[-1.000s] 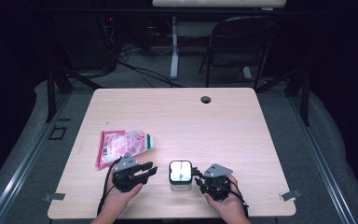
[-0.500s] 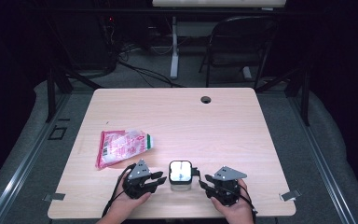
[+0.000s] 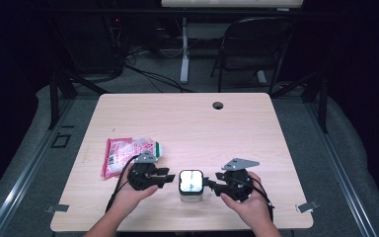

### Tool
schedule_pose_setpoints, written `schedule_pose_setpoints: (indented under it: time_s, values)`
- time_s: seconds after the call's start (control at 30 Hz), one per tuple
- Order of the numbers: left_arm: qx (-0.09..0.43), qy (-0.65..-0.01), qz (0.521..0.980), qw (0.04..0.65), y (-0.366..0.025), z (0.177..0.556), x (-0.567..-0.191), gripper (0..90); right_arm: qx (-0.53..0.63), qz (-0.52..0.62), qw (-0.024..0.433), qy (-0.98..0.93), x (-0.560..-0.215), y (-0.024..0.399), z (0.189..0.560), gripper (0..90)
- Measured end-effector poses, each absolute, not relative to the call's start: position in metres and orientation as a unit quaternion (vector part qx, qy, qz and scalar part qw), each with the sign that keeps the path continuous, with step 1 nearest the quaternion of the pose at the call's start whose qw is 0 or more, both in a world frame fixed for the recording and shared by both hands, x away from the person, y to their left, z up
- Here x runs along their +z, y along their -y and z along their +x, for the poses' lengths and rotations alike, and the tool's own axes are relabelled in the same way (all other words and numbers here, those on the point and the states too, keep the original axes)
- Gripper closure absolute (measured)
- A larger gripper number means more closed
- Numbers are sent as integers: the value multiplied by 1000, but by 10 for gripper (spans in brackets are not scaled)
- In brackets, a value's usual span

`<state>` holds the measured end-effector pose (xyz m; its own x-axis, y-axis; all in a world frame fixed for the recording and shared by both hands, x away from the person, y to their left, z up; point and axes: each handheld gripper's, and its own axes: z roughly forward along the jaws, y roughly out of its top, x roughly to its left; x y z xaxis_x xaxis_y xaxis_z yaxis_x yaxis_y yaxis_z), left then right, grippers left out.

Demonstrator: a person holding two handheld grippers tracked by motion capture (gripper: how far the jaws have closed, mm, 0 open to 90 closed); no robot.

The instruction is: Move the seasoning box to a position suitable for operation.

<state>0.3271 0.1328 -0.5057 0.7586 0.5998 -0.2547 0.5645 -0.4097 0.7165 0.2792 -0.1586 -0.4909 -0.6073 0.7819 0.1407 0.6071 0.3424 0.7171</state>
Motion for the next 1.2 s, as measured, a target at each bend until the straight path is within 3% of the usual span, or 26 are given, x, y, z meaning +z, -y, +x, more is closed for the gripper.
schedule_pose_setpoints:
  time_s: [0.2, 0.43, 0.8, 0.9, 1.2]
  values:
    - [37, -349, 840, 414, -128, 339, -488, 545, 379, 437, 113, -808, -481, 150, 296, 590]
    - [33, -343, 843, 414, -126, 344, -480, 619, 388, 459, 87, -794, -471, 147, 308, 619]
    - [37, -328, 844, 423, -115, 328, -484, 691, 375, 479, 94, -788, -469, 152, 296, 714]
    - [10, -322, 842, 432, -115, 328, -487, 745, 373, 480, 86, -790, -473, 152, 294, 715]
    - [-4, -319, 849, 422, -122, 326, -494, 782, 363, 485, 74, -792, -485, 144, 294, 744]
